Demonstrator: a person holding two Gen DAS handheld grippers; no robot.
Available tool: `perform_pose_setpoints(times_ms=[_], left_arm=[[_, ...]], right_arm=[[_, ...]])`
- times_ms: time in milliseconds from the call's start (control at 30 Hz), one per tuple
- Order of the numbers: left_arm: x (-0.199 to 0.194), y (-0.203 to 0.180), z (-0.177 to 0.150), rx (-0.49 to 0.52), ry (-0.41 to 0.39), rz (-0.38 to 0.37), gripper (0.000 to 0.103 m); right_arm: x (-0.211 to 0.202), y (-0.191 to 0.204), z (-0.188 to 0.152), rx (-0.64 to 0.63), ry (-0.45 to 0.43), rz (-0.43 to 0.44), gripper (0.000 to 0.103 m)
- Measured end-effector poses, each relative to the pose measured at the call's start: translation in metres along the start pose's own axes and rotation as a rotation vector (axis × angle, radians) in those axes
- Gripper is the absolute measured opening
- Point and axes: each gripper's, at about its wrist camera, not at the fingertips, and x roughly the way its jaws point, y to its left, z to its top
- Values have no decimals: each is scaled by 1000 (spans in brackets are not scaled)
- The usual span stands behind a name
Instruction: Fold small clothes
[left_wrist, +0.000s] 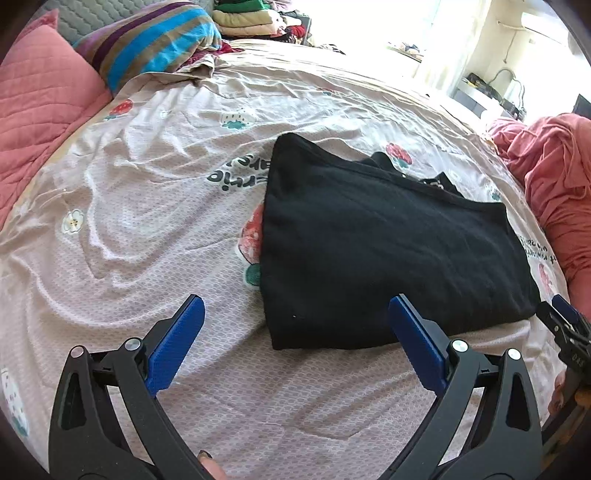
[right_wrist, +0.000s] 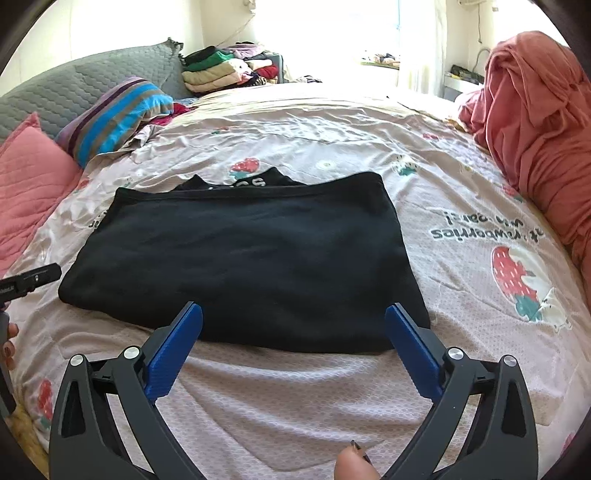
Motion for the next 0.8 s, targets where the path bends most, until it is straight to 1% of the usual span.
perform_pose_setpoints(times_ms=[200, 700, 800], left_arm=[[-5, 8, 2, -20, -15, 7, 94], [-13, 41, 12, -119, -44, 10, 94], [-13, 46, 15, -125, -45, 26, 94]], right_arm=[[-2, 17, 4, -26, -11, 29, 98], [1, 71, 16, -106, -30, 112, 99], [3, 83, 17, -127, -29, 134, 99]])
